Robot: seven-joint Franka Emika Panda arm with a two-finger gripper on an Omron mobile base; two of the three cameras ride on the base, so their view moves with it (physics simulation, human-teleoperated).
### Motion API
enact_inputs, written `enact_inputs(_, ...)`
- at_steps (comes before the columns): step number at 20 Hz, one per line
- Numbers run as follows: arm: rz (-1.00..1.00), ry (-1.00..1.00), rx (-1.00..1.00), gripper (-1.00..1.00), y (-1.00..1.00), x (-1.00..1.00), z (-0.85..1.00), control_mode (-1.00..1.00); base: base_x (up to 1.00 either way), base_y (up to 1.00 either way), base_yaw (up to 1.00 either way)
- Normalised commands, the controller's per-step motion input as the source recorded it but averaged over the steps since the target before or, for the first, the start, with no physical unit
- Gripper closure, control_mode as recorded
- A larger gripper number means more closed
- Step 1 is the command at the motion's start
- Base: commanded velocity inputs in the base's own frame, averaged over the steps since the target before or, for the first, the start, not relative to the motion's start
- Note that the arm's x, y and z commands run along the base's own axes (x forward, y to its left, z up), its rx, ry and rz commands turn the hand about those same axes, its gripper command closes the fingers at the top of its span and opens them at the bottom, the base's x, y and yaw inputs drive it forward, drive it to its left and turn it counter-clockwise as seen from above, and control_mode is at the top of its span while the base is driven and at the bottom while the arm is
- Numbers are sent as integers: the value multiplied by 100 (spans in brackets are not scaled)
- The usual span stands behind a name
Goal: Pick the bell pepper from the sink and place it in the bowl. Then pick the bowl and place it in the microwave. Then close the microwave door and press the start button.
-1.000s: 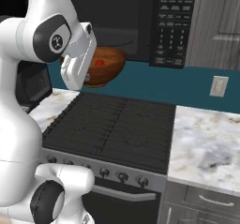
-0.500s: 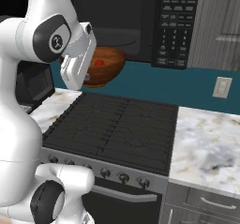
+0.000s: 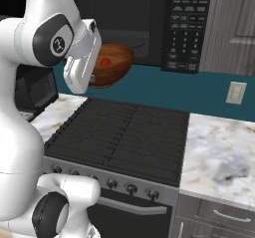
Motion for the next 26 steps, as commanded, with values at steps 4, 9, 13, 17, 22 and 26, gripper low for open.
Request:
enact_inputs(4, 0, -16, 0, 100, 21, 27, 36, -100, 0, 0, 0)
enact_inputs(9, 0, -8, 0, 100, 27, 36, 52, -100, 0, 0, 0)
enact_inputs(13, 0, -1, 0, 100, 26, 62, 29, -100, 0, 0, 0)
enact_inputs(17, 0, 0, 0, 100, 6, 61, 7, -100, 0, 0, 0)
enact_inputs(22, 1, 0, 0, 100, 5, 79, 0, -100, 0, 0, 0)
enact_inputs(26, 6, -4, 0, 100, 24, 84, -3, -100, 0, 0, 0)
